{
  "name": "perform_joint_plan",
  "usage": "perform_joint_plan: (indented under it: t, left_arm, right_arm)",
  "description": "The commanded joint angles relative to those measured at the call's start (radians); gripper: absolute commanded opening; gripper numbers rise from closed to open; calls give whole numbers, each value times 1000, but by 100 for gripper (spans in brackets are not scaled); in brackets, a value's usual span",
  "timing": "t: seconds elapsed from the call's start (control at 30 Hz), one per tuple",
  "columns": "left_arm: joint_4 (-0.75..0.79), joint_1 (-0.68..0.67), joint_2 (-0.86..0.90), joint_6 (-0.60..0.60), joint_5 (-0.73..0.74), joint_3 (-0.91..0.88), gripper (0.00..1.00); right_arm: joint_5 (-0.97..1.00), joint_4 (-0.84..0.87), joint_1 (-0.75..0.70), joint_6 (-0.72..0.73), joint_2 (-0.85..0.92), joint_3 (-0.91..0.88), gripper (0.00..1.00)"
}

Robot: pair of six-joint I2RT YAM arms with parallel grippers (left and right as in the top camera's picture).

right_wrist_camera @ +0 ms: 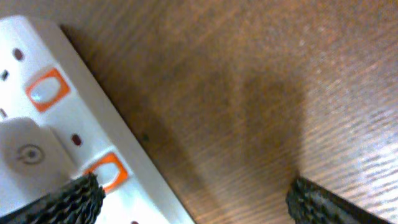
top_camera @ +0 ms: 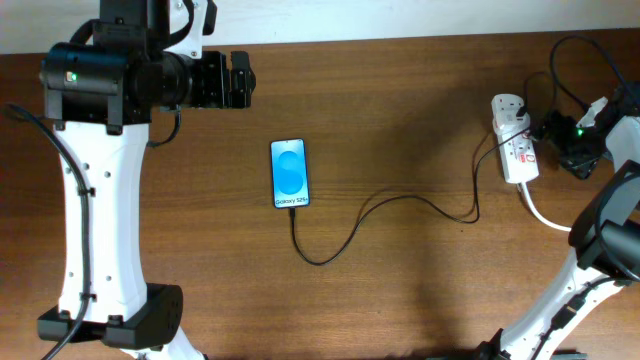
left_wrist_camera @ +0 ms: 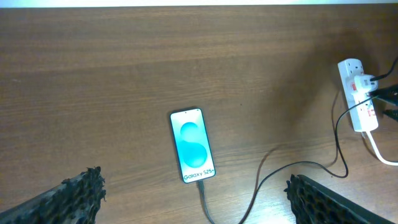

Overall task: Plug charger to phone and switch on socket
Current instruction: 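Press the orange switch on the power strip with the right gripper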

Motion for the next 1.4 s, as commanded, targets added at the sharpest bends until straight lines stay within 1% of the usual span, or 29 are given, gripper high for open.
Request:
perform_joint_plan:
  t: [0.0,0.3,0.6,0.87,0.97,1.03,1.1,1.2,1.23,1.3,1.37]
  left_arm:
    - [1,6,-12,5,-4,5,99]
    - [1,6,-12,5,-4,4,99]
    - [1,6,-12,5,-4,4,99]
    - [-2,6,-12,5,-4,4,99]
    - [-2,6,-12,5,-4,4,99]
    - [-2,6,-12,5,-4,4,99]
    - [-2,6,-12,5,-4,5,99]
    - [-2,6,-12,5,-4,4,99]
    - [-2,6,-12,5,-4,5,99]
    - [-2,6,-12,5,-4,4,99]
    - [-2,6,-12,5,-4,4,99]
  right_arm:
    - [22,8,39,-16,40,2,99]
    - [131,-9,84,14,41,2,99]
    - [126,-58,85,14,41,2,98]
    - [125,-69,142,14,41,1,99]
    - [133,-68,140,15,41,1,99]
    - [140,-58,125,43,41,4,98]
    - [147,-92,58,109,40,62,98]
    - [146,-209,-53,135,40,214,98]
    - [146,-259,-85,136,40,278,98]
    - [89,-415,-146,135,39,475,99]
    - [71,-527,-160,134,36,618,98]
